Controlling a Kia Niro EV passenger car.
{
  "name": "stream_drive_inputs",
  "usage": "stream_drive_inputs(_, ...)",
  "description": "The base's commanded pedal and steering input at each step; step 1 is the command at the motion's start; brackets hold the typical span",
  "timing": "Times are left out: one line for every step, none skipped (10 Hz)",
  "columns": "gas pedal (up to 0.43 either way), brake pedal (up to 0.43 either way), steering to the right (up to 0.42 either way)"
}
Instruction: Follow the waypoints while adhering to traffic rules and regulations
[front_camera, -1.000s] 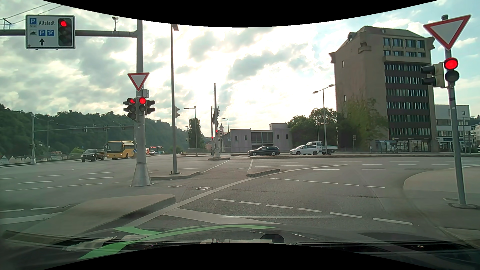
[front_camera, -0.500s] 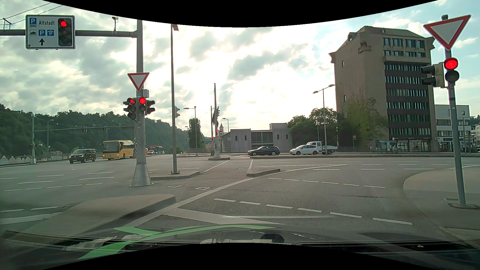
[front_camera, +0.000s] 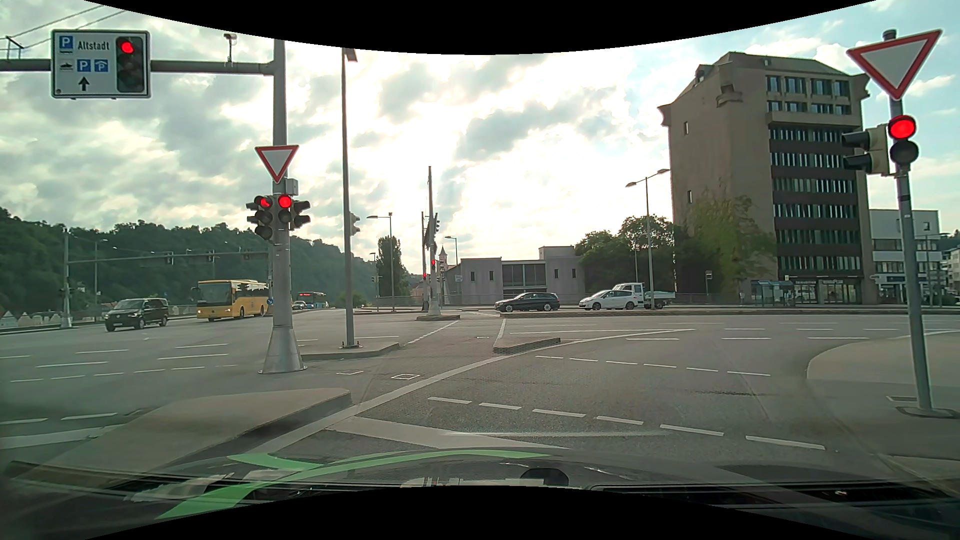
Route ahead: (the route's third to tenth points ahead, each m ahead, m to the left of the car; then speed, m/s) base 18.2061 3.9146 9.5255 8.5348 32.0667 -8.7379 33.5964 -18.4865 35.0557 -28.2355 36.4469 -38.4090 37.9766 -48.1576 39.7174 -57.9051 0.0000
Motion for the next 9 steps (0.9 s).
stream_drive_inputs(0.000, 0.463, 0.135)
stream_drive_inputs(0.000, 0.463, 0.135)
stream_drive_inputs(0.000, 0.463, 0.135)
stream_drive_inputs(0.000, 0.463, 0.135)
stream_drive_inputs(0.000, 0.463, 0.135)
stream_drive_inputs(0.000, 0.463, 0.135)
stream_drive_inputs(0.000, 0.463, 0.135)
stream_drive_inputs(0.000, 0.463, 0.135)
stream_drive_inputs(0.000, 0.463, 0.135)
